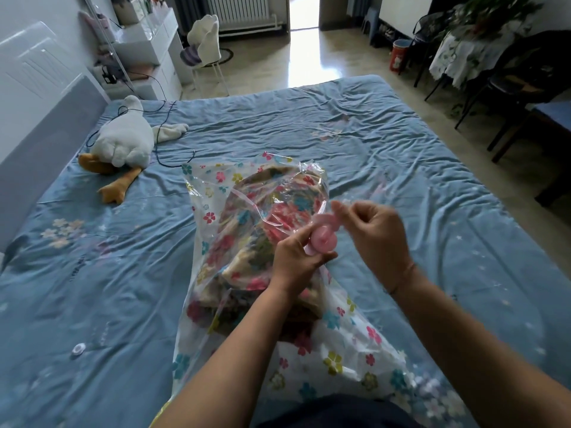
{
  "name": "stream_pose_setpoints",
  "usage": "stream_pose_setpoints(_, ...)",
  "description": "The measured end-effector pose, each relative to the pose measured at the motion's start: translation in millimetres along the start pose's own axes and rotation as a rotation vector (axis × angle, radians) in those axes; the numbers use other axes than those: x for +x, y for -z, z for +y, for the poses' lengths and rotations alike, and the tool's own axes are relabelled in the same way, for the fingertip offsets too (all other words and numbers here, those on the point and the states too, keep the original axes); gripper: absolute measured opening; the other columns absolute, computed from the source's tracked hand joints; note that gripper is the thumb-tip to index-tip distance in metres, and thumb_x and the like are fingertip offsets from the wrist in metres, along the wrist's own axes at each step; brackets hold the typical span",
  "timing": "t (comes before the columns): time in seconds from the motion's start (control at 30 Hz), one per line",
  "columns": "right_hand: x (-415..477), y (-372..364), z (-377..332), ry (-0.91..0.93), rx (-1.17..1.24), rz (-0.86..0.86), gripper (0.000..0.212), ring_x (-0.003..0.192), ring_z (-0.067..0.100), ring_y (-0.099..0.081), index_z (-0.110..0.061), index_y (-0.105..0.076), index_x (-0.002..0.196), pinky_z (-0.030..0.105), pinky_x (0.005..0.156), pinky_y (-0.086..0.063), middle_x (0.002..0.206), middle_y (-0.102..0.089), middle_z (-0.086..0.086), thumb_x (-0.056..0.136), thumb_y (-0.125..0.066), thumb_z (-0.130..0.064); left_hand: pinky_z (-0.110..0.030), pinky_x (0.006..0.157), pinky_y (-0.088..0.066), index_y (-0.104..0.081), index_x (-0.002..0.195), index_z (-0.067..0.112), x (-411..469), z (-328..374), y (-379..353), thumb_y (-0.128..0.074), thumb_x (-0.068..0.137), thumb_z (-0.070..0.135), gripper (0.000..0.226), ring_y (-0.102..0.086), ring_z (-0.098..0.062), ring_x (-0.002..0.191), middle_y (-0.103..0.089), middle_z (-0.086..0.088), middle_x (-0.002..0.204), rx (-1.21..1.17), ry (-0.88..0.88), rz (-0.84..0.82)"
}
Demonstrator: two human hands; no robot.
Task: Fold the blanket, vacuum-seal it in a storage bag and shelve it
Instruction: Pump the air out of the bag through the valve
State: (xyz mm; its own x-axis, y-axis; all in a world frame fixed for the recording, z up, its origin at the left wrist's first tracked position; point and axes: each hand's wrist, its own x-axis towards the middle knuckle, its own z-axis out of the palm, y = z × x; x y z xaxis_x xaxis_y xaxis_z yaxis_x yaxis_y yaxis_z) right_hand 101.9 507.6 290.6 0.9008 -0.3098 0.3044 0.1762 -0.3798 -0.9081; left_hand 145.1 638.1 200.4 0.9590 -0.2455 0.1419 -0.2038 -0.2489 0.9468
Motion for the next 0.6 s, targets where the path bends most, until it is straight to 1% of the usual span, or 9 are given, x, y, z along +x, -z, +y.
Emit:
stream_pose_setpoints(0.07,2,11,-30,0.133,0.184,0.074,0.059,0.042,0.019,-0.045,0.005,-0.040,0.057,0.031,0.045,-0.035,0.049,-0.057,0.011,0.090,-0.066,-0.035,-0.029,0.096,-0.051,-0.065,0.121,0.015,2,1,1,-0.088,0.064,0.015,0.061,-0.066,-0.011,0.106,-0.071,0.003,0.112,0.003,-0.006,0.009)
stream_pose_setpoints(0.1,2,14,-35,0.191,0.202,0.117,0.057,0.045,0.026,-0.043,0.000,-0.036,0.056,0.032,0.046,-0.034,0.049,-0.055,0.014,0.090,-0.065,-0.035,-0.029,0.097,-0.051,-0.064,0.122,0.016,3,2,1,-0.088,0.064,0.014,0.063,-0.066,-0.011,0.106,-0.070,0.004,0.113,-0.001,-0.004,0.005)
stream_pose_setpoints(0.17,-4,8,-23,0.181,0.135,0.136,0.055,0.047,0.019,-0.047,-0.007,-0.032,0.057,0.031,0.047,-0.037,0.050,-0.053,0.006,0.090,-0.061,-0.040,-0.031,0.096,-0.052,-0.064,0.122,0.017,2,4,0,-0.088,0.064,0.014,0.063,-0.066,-0.011,0.105,-0.069,0.006,0.111,0.005,-0.003,-0.003)
stream_pose_setpoints(0.23,-9,-3,11,0.036,0.040,0.048,0.060,0.049,0.012,-0.054,-0.008,-0.035,0.057,0.034,0.050,-0.040,0.053,-0.058,0.000,0.087,-0.057,-0.054,-0.033,0.093,-0.054,-0.067,0.118,0.021,1,3,-3,-0.088,0.064,0.017,0.059,-0.067,-0.011,0.102,-0.071,0.006,0.109,0.021,-0.011,-0.021)
stream_pose_setpoints(0.3,-9,-10,37,-0.076,-0.147,-0.059,0.062,0.046,0.007,-0.039,-0.014,-0.040,0.053,0.030,0.052,-0.033,0.048,-0.041,-0.010,0.083,-0.057,-0.065,-0.029,0.091,-0.054,-0.067,0.113,0.031,-2,3,-4,-0.088,0.064,0.016,0.055,-0.068,-0.007,0.099,-0.073,0.009,0.105,0.020,-0.005,-0.027)
stream_pose_setpoints(0.33,-7,-9,40,-0.096,-0.206,-0.074,0.061,0.047,0.008,-0.035,-0.014,-0.042,0.051,0.028,0.053,-0.031,0.046,-0.036,-0.009,0.083,-0.060,-0.062,-0.029,0.091,-0.054,-0.067,0.112,0.032,-2,4,-4,-0.088,0.064,0.016,0.054,-0.068,-0.006,0.099,-0.073,0.009,0.104,0.015,-0.002,-0.028)
stream_pose_setpoints(0.47,-1,9,-14,0.145,-0.039,0.155,0.056,0.045,0.005,-0.025,-0.005,-0.039,0.050,0.019,0.048,-0.025,0.043,-0.031,-0.006,0.091,-0.064,-0.034,-0.033,0.095,-0.053,-0.066,0.121,0.016,4,4,1,-0.088,0.064,0.018,0.061,-0.067,-0.009,0.103,-0.072,0.002,0.111,0.039,-0.020,-0.010)
stream_pose_setpoints(0.53,-1,13,-30,0.256,0.013,0.267,0.055,0.049,0.005,-0.024,-0.005,-0.034,0.052,0.021,0.047,-0.025,0.047,-0.025,-0.004,0.091,-0.059,-0.035,-0.033,0.096,-0.053,-0.064,0.122,0.014,6,3,2,-0.088,0.064,0.017,0.063,-0.066,-0.009,0.105,-0.071,0.002,0.113,0.039,-0.019,-0.010)
stream_pose_setpoints(0.6,-3,5,-12,0.225,-0.062,0.247,0.056,0.047,0.007,-0.032,-0.005,-0.035,0.054,0.027,0.047,-0.033,0.045,-0.038,-0.001,0.092,-0.053,-0.042,-0.034,0.095,-0.053,-0.065,0.121,0.014,4,4,0,-0.088,0.064,0.016,0.062,-0.067,-0.010,0.103,-0.071,0.002,0.111,0.040,-0.020,-0.020)
